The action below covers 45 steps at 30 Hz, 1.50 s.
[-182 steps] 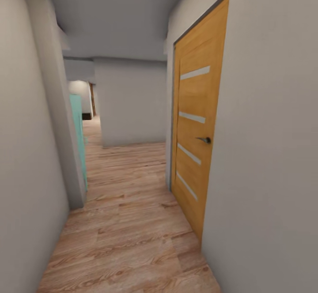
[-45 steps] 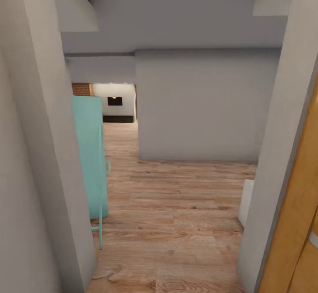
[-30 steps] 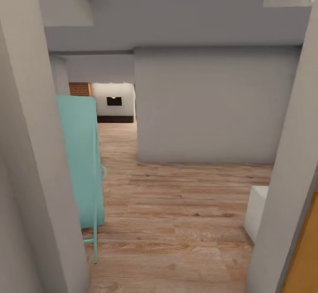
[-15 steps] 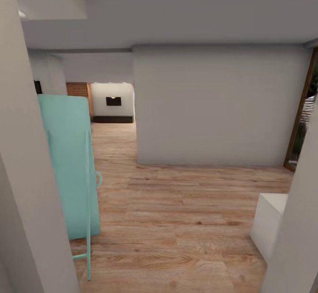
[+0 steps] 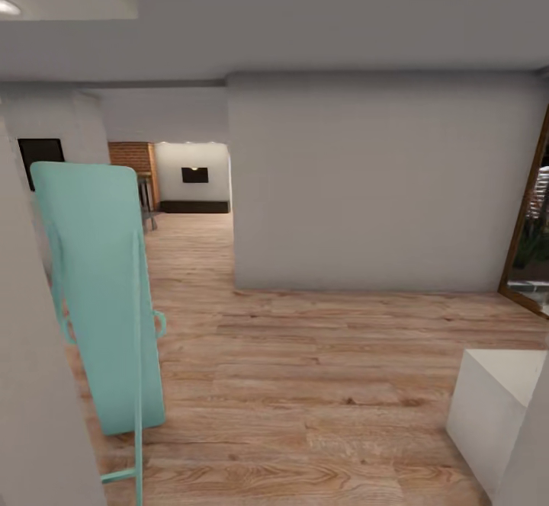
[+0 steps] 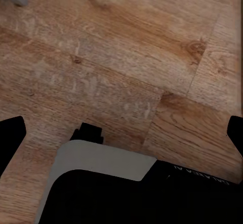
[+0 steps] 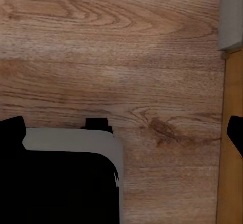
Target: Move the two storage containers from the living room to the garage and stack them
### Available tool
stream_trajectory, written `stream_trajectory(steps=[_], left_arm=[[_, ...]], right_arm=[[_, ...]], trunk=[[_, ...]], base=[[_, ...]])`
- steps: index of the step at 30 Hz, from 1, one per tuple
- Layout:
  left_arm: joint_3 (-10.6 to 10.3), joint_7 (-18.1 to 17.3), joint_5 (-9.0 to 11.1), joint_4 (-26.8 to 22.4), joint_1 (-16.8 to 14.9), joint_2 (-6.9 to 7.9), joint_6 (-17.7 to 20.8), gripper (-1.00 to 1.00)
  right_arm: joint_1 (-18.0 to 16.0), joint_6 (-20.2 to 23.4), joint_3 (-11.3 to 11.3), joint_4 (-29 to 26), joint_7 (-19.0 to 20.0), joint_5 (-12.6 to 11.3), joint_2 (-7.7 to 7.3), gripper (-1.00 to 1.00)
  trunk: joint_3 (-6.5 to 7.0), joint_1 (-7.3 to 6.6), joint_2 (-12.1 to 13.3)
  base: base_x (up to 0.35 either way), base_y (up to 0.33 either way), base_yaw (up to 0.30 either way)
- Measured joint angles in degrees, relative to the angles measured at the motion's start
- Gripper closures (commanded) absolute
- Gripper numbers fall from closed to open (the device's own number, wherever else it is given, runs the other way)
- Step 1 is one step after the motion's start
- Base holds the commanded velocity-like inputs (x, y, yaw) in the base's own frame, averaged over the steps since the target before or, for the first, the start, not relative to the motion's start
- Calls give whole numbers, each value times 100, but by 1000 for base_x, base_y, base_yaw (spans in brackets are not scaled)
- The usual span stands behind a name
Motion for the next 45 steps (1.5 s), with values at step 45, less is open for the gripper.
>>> stream_trajectory(steps=[45], left_arm=[[0,0,0,-2,0,0,2,-100]], right_arm=[[-1,0,0,0,0,0,0,-100]], trunk=[[0,0,0]], base=[[324,0,0]])
